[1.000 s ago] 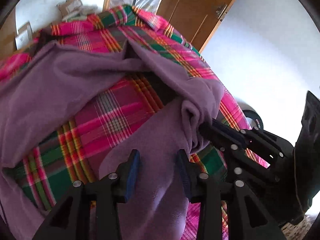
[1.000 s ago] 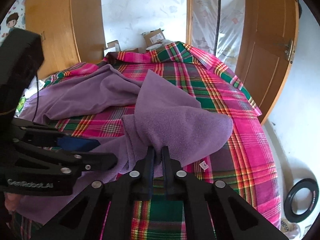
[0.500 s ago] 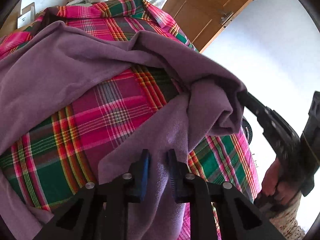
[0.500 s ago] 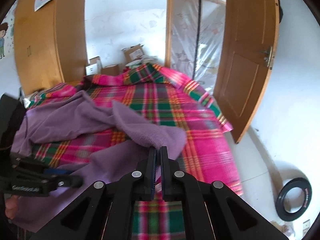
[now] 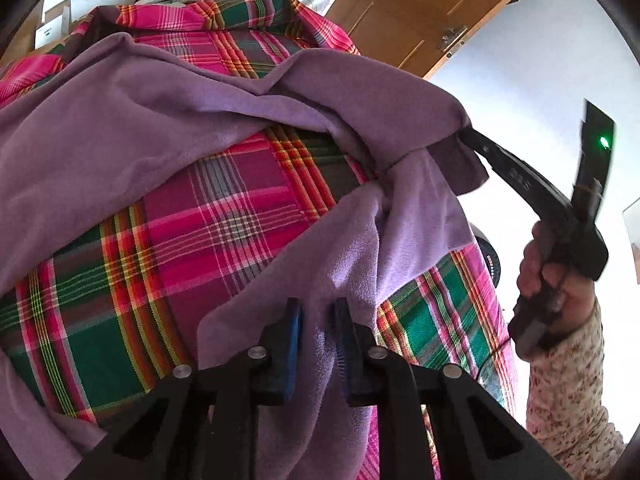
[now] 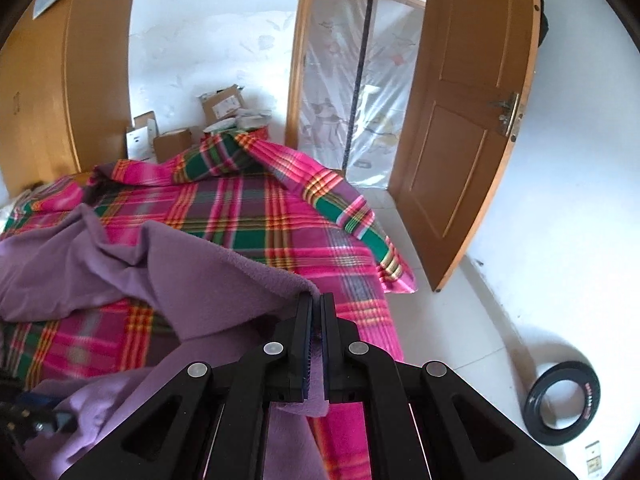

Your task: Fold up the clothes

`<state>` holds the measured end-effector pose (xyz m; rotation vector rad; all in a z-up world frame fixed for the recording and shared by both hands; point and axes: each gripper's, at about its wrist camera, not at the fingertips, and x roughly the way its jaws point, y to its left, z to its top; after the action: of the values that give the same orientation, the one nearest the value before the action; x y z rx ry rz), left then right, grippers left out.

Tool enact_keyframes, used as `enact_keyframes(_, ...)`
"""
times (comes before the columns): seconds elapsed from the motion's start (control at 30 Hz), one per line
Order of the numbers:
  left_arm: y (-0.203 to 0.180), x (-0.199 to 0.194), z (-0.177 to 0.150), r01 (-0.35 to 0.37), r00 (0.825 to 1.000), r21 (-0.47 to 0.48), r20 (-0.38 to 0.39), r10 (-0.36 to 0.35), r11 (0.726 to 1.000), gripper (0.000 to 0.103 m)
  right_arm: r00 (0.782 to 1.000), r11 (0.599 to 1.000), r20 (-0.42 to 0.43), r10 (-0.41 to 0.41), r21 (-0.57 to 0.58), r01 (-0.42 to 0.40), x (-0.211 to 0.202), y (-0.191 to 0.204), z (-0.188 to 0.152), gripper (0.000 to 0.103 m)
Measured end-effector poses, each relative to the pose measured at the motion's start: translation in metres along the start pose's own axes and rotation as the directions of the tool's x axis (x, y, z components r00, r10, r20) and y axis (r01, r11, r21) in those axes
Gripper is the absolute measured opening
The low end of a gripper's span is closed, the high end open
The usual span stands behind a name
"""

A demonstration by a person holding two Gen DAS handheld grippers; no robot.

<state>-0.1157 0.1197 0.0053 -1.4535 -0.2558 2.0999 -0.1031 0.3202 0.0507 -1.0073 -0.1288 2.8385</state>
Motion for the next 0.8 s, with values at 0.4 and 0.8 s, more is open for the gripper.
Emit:
enact_keyframes(0.4,0.006,0.000,0.000,0.012,1.000,-0.009,-0.004,-0.012,1.000,0.017,0.996,0.996,-0.034,-0.081,0.032,0.082,0.050,-0.017,0.023,0.004)
enact_keyframes(0.8,0.012,-0.004,0.001,0.023,1.000,-0.014,-0.003,-0.023,1.000,0.017,0.995,0.993,-0.091,-0.043,0.104,0.052,0.063,-0.031,0.021,0.006)
